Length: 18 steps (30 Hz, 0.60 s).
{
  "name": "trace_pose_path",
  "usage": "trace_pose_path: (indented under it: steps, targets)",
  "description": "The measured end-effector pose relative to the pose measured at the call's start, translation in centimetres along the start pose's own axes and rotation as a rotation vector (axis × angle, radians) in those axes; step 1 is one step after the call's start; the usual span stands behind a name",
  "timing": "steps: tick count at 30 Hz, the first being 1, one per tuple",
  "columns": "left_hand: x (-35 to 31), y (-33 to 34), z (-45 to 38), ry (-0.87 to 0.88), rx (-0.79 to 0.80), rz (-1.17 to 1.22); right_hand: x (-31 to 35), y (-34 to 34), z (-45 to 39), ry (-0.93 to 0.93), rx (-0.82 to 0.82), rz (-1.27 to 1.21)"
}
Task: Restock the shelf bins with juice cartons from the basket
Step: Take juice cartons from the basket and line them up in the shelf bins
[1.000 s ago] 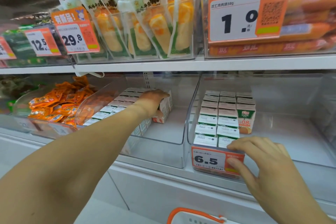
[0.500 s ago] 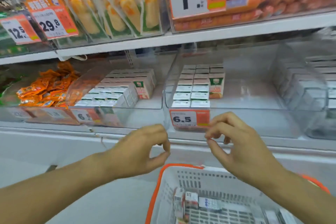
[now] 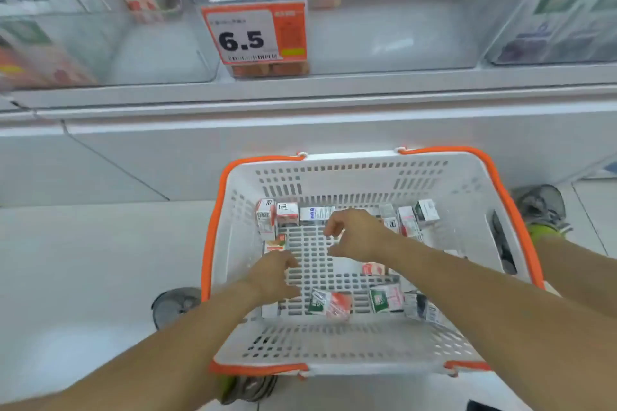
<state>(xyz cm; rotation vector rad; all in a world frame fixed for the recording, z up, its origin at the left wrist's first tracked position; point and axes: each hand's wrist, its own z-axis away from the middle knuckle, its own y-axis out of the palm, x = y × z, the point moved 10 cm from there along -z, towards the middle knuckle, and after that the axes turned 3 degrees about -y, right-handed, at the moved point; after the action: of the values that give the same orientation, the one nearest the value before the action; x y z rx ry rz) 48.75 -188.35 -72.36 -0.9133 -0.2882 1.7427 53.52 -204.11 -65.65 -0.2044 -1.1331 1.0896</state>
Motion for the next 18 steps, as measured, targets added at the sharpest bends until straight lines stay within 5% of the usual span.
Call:
trace_pose_path:
  steps: [8, 13, 18]
  targets:
    - [2.8, 2.4, -1.4, -0.046, -0.064, -0.165, -5.5, 13.9, -0.8, 0.093, 0.339, 0.093]
    - [3.5, 1.8, -2.7, -0.061, -0.005, -0.398, -6.3, 14.8, -0.9, 0.041, 0.286, 0.208]
    - [3.0, 2.1, -4.1, -0.113, -0.010, -0.270, -7.8, 11.4, -1.3, 0.094, 0.170, 0.157]
